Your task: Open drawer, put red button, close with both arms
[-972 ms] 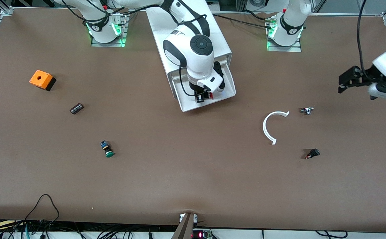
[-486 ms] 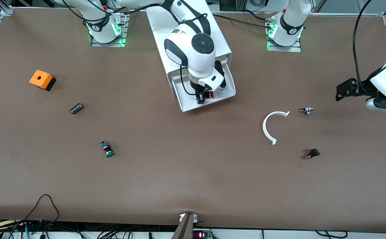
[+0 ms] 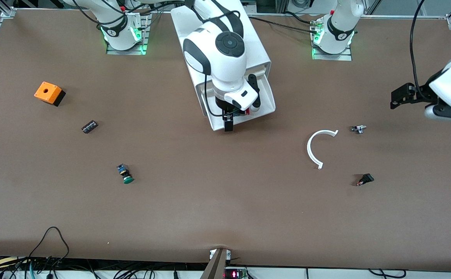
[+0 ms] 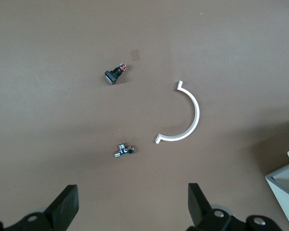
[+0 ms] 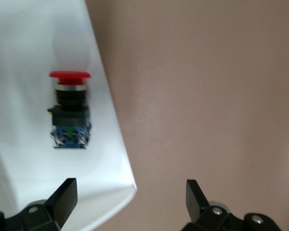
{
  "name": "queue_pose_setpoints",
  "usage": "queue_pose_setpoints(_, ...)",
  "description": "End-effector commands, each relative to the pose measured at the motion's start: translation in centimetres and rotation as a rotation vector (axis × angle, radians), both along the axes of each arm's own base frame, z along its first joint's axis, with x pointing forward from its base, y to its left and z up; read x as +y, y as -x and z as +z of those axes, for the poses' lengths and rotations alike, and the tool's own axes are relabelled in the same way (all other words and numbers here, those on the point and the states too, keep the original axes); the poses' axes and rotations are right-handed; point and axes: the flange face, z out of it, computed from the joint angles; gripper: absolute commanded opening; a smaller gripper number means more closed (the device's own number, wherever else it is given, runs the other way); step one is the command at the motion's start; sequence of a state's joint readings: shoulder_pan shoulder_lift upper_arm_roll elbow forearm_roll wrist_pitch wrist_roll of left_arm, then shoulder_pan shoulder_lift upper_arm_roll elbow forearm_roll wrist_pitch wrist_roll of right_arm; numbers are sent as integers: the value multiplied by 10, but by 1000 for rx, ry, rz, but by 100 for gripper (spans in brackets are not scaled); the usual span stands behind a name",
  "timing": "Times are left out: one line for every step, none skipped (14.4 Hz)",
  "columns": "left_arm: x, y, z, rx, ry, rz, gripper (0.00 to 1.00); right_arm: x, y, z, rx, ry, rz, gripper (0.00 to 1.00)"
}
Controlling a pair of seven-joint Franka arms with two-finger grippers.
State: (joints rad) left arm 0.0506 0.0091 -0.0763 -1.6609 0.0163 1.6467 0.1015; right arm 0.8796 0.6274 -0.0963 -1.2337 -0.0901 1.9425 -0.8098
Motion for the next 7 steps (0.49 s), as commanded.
queue_pose_setpoints(0, 32, 1, -43, -10, 10, 100, -25, -21, 41, -49, 15, -69, 100)
queue_pose_setpoints(-1, 33, 2, -43, -10, 8, 100, -32, -28, 61, -77, -1, -83, 100)
queue_pose_setpoints(-1, 33, 3, -37, -10, 8, 100, -38, -33, 77, -101, -16, -98, 100)
queue_pose_setpoints(-1, 33, 5, -23, -10, 9, 100, -49, -40, 87, -117, -19, -119, 100)
queue_pose_setpoints(-1, 31, 5, -8, -9, 11, 100, -58, -45, 96, -130, -28, -138, 100)
queue_pose_setpoints(-1, 29, 6, -3, -7, 11, 100, -65, -47, 108, -142, -43, -161, 100)
queue_pose_setpoints(-1, 27, 4, 3, -7, 9, 100, -69, -49, 113, -148, -58, -207, 100)
